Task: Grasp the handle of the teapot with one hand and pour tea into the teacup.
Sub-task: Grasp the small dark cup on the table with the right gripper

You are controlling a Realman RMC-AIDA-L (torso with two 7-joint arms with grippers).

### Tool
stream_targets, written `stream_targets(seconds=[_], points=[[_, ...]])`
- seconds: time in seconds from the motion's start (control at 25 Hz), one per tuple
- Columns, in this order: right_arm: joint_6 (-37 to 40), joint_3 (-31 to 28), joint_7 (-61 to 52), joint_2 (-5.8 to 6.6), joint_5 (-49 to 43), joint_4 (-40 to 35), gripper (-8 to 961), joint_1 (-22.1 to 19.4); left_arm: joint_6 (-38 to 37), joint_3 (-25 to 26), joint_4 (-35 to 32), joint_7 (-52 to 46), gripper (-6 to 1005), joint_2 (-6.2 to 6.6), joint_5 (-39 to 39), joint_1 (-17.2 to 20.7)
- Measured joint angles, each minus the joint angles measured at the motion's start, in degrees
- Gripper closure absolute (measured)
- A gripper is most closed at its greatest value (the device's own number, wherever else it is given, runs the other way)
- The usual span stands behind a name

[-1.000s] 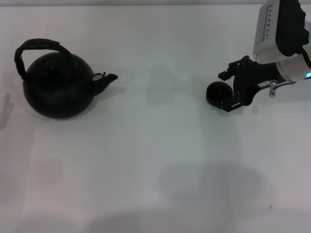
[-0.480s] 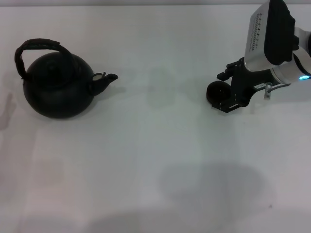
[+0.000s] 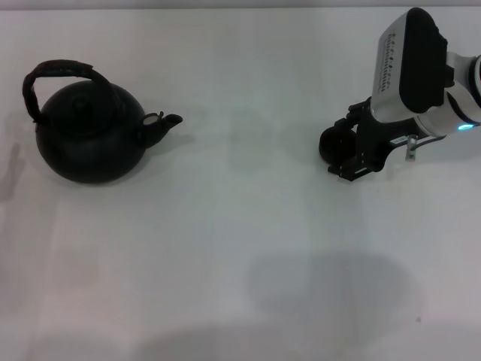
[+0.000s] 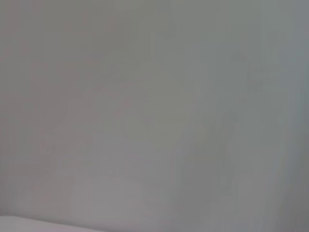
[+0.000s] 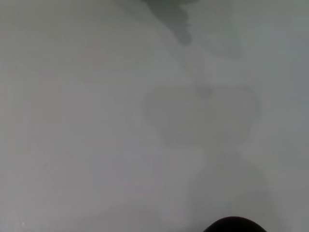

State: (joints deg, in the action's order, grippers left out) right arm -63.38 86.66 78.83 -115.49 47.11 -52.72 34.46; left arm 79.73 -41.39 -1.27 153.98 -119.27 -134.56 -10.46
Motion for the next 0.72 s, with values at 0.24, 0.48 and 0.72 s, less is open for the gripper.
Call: stream_targets(seconds=[0.24,0.48,0.72], points=[[0.27,0.38,0.02,-0.06,0.00,0.07,143,0.00,0.00,0.00,0.54,0.00,113,0.00,0.00,0.00],[0.31,0.38,0.02,-0.09,0.05,0.07,144,0.00,0.00,0.00,0.63,0.00,112,0.00,0.00,0.00],[0.07,0.30,-0.87,-0.08,0.04,-0.28,187,-0.01,-0.01,0.00,0.66,0.00,113,0.00,0.00,0.00]])
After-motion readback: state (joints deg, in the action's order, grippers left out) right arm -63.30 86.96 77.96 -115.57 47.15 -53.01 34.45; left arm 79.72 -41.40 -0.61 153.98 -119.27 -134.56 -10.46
